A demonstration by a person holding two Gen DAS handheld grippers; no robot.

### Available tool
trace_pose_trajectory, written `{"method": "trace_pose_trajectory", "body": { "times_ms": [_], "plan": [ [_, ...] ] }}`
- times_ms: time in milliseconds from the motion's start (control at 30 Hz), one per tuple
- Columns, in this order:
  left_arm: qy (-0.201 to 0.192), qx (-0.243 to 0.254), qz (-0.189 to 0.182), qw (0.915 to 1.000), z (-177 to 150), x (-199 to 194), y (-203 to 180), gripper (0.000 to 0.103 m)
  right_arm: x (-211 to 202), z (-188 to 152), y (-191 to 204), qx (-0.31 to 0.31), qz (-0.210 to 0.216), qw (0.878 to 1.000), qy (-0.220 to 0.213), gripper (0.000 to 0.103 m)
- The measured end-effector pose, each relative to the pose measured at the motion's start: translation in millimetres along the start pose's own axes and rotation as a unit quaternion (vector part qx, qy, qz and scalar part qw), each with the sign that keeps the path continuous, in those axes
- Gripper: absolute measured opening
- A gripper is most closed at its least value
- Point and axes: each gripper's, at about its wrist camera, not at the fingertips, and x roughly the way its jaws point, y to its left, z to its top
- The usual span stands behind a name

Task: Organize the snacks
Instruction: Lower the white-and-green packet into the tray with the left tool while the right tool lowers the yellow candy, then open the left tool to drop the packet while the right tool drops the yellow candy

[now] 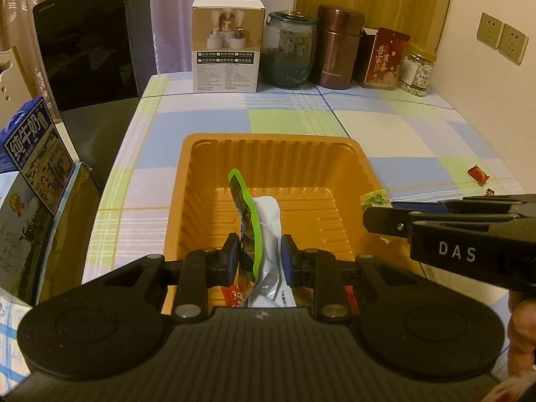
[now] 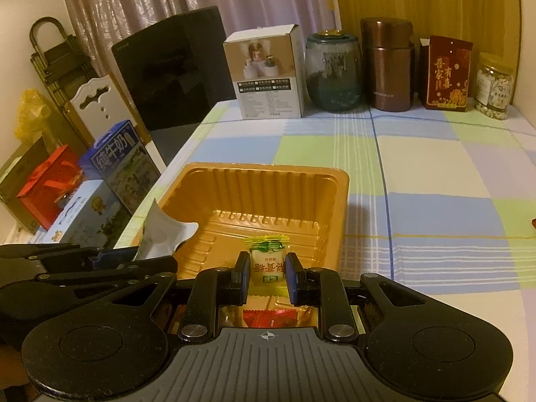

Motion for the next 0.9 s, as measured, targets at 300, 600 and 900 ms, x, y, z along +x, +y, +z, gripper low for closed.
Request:
{"method": "trace_pose_trajectory", "body": {
  "times_ms": [300,600,900],
  "plan": [
    [0.001,-0.002,-0.004,1.0000,5.8,13.7,2.2,0.024,7.3,2.7,-4.7,0.008,-0.001,1.000,0.002,0.022],
    [-0.005,-0.020,0.002,0.9998,-0.4,5.8,13.2,0.029,6.3,1.2,-7.3,0.019,0.004,1.000,0.004,0.022],
    [-0.012,-0.028,0.002,0.9995,-3.1,-7.1,14.8,0.028,2.5,3.6,0.0,0.020,0.016,1.000,-0.003,0.022]
  ]
}}
